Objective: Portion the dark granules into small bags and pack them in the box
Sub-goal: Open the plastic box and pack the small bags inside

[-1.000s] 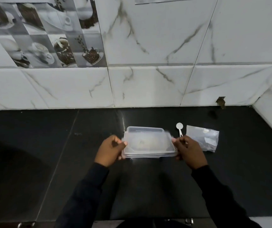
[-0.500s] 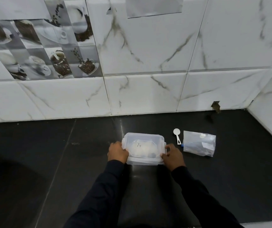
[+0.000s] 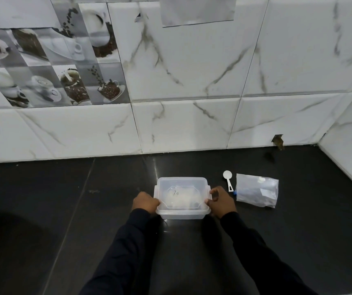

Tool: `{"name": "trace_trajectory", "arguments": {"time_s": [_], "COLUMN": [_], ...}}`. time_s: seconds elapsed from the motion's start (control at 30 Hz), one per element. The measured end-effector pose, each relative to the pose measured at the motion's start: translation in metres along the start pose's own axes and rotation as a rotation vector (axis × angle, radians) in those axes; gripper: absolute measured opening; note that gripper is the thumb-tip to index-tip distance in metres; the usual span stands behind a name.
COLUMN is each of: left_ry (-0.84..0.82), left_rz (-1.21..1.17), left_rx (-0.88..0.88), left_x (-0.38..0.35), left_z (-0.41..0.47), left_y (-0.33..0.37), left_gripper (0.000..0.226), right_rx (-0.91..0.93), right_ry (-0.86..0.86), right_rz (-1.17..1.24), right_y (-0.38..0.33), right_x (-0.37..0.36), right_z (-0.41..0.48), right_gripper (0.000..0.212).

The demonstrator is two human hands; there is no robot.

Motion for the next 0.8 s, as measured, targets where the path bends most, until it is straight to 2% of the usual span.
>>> {"name": "trace_trajectory", "arguments": {"time_s": [0.13, 0.2, 0.3, 0.33, 0.43, 0.47, 0.53, 0.57, 0.63, 0.77, 0.8], "left_ry": [-0.073, -0.11, -0.194, -0.205, -0.27, -0.29, -0.306, -0.29, -0.227, 0.03, 0.059], "left_rz": [-0.193, -0.238, -0.322, -0.354, -0.455, -0.49, -0.547, -0.533, -0.463, -0.213, -0.164], "left_rx": [0.146, 0.198, 0.278, 0.292, 0.299, 0.304, 0.318, 0.308, 0.236, 0.027, 0.011], "left_x": [0.003, 0.004, 0.003, 0.004, 0.003, 0.002, 0.001, 0.002, 0.003, 0.002, 0.001], "left_z": [0.004, 0.007, 0.013, 0.014, 0.019, 0.019, 0.019, 0.021, 0.025, 0.026, 0.023], "left_y": [-0.001, -0.002, -0.006, -0.007, -0.006, -0.004, -0.004, -0.006, -0.007, 0.004, 0.007], "left_gripper": [0.022, 0.026, 0.013, 0.015, 0.05, 0.05, 0.025, 0.014, 0.018, 0.025, 0.025], "right_rx": [-0.104, -0.1, -0.116, -0.146, -0.244, -0.319, -0.466, -0.48, -0.422, -0.08, -0.036], "right_ry": [-0.057, -0.06, -0.061, -0.077, -0.158, -0.211, -0.285, -0.287, -0.23, -0.007, 0.024], "right_rz": [0.034, 0.055, 0.128, 0.168, 0.234, 0.296, 0.473, 0.497, 0.465, -0.025, -0.079], "right_y": [-0.005, -0.007, -0.014, -0.017, -0.021, -0.02, -0.023, -0.023, -0.023, -0.036, -0.038], "right_x": [-0.001, -0.002, 0.001, 0.003, 0.005, 0.006, 0.01, 0.014, 0.015, 0.007, 0.005], "right_z": [0.008, 0.015, 0.023, 0.026, 0.038, 0.039, 0.036, 0.037, 0.047, 0.05, 0.046], "right_gripper": [0.034, 0.032, 0.027, 0.023, 0.022, 0.021, 0.016, 0.015, 0.021, 0.023, 0.024]}}
Point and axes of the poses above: each hand's wrist, its own z-axis towards the middle knuckle, its own x-axis out of the back of the hand, y = z × x, the point moved 1 cm from there along z, towards the middle knuckle, and after that the axes turned 6 degrees about y, right-handed, at the moved point
